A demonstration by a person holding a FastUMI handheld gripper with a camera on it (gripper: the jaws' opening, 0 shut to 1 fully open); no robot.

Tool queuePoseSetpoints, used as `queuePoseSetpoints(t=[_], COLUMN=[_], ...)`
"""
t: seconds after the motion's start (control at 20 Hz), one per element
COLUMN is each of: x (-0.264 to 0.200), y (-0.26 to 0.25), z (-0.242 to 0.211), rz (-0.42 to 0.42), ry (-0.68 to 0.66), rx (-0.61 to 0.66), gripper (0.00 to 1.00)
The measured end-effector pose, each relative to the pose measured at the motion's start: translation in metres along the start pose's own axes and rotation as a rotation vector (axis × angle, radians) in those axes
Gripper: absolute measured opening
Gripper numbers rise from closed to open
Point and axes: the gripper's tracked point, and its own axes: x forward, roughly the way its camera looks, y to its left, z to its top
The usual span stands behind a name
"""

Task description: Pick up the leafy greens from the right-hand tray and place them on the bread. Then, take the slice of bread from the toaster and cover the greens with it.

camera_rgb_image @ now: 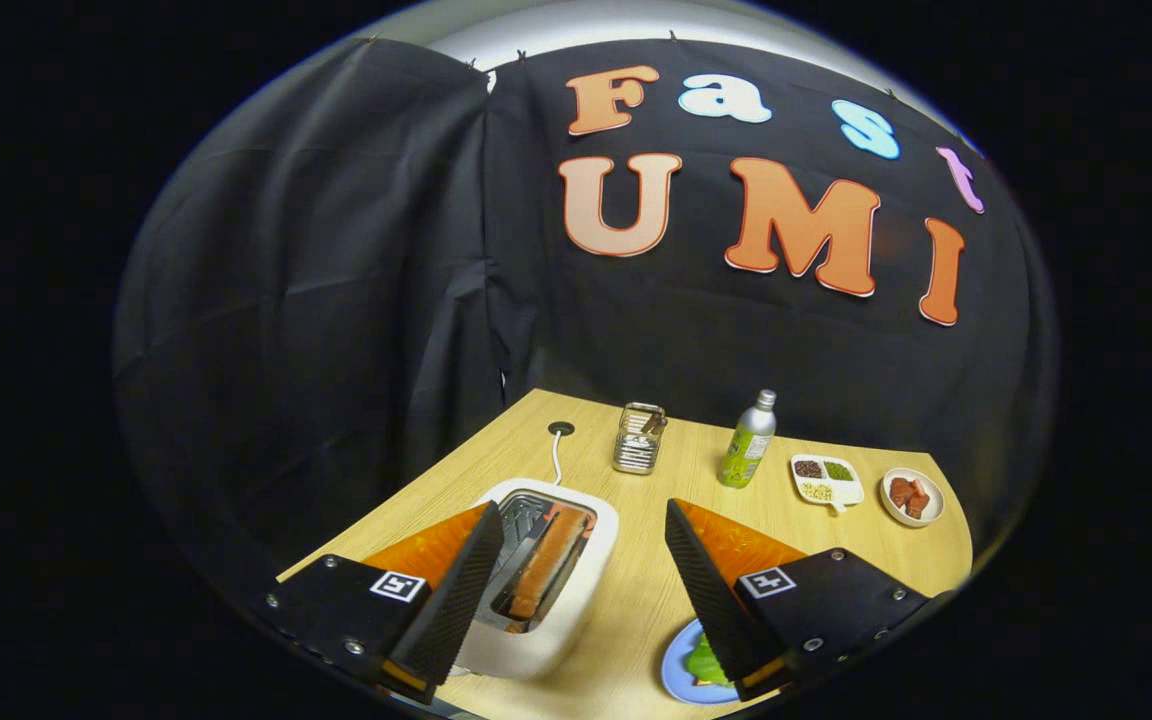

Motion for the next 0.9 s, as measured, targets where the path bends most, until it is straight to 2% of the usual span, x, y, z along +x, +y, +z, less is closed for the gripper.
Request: queuePoseSetpoints(t=[0.2, 0.5, 0.6, 0.75, 0.85, 0.9], x=[0.013, 0.025, 0.026, 0.026, 0.023, 0.022], y=[0.005, 0.018, 0.021, 0.024, 0.025, 0.025], z=[-0.021, -0.045, -0.049, -0.052, -0.049, -0.046], rz=[-0.015, 0.009, 0.015, 0.016, 0.009, 0.013], ry=[0.074, 0.146, 0.156, 0.172, 0.172, 0.168], rx=[0.064, 0.08, 0.069, 0.082, 0.075, 0.082], gripper=[0.97, 0.74, 0.6, 0.21, 0.11, 0.09])
